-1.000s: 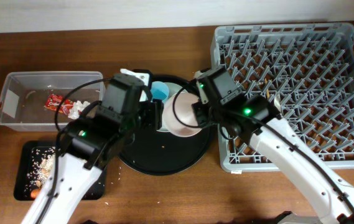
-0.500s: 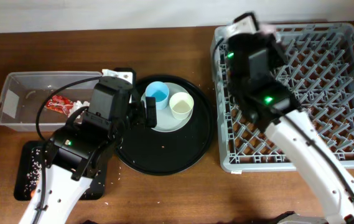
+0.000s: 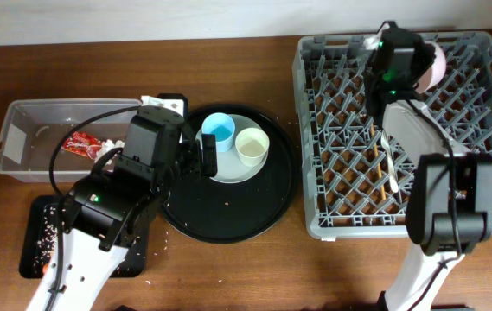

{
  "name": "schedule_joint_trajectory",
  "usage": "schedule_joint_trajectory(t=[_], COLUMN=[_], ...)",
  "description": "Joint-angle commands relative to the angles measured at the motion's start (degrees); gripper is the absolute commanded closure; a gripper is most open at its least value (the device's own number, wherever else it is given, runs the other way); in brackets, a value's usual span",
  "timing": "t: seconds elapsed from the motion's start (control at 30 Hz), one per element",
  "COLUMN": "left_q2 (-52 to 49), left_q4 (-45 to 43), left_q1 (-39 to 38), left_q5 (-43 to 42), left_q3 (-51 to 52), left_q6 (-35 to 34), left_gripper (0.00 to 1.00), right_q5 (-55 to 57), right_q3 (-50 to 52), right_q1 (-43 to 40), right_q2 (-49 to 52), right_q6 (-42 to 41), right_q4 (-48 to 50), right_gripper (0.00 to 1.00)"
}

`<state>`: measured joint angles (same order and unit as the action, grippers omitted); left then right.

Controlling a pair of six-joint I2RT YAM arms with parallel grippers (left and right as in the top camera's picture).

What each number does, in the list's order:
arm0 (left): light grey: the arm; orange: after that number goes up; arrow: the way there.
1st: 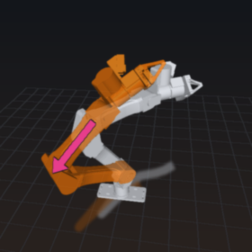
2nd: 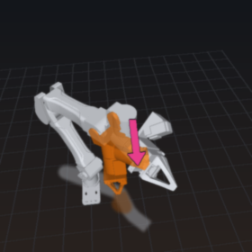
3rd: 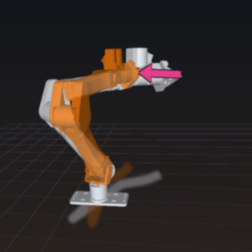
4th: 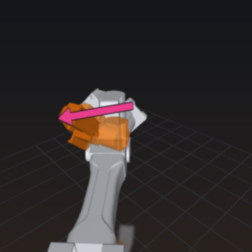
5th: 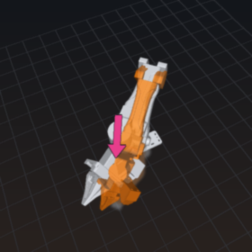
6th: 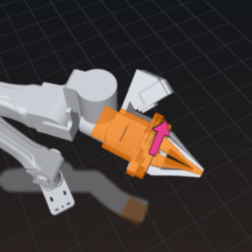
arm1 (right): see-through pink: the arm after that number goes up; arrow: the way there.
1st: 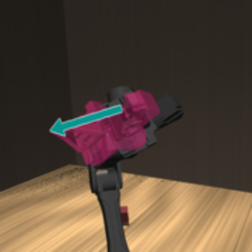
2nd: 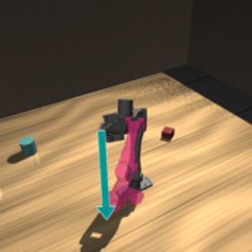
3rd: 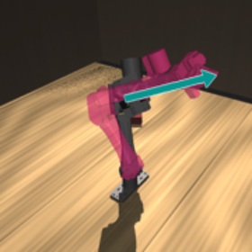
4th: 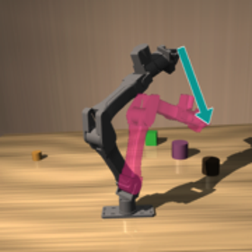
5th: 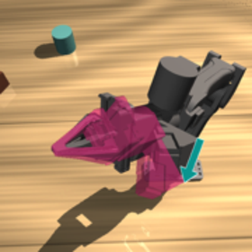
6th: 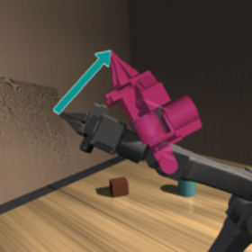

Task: Sort waste into correct bins and load items into the dishwasher rack
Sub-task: 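Carry the pink bowl with the right gripper into the dish rack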

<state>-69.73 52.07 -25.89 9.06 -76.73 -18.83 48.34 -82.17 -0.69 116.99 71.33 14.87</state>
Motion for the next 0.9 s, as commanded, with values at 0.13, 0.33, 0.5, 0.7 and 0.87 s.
schedule_joint_trajectory(t=[0.13, 0.33, 0.5, 0.7, 0.87], left_q2=[0.5, 0.5, 0.5, 0.5, 0.5], left_q4=[-0.1, -0.1, -0.1, -0.1, -0.1], left_q1=[0.2, 0.2, 0.2, 0.2, 0.2], left_q5=[0.4, 0.4, 0.4, 0.4, 0.4], left_q3=[-1.2, -1.2, -1.2, -1.2, -1.2], left_q6=[0.5, 0.5, 0.5, 0.5, 0.5], left_gripper=[0.01, 0.01, 0.01, 0.01, 0.01], right_q5=[3.4, 6.7, 8.4, 8.8, 9.2], right_q3=[-0.5, -0.5, -0.5, -0.5, -0.5], right_q1=[2.0, 5.2, 5.3, 8.4, 12.5], right_q2=[1.2, 1.2, 1.2, 1.2, 1.1], right_q6=[-4.4, -4.6, -9.5, -9.5, -9.5], right_q4=[0.5, 0.0, -4.0, -4.0, -3.9], right_gripper=[0.96, 0.96, 0.73, 0.58, 0.44])
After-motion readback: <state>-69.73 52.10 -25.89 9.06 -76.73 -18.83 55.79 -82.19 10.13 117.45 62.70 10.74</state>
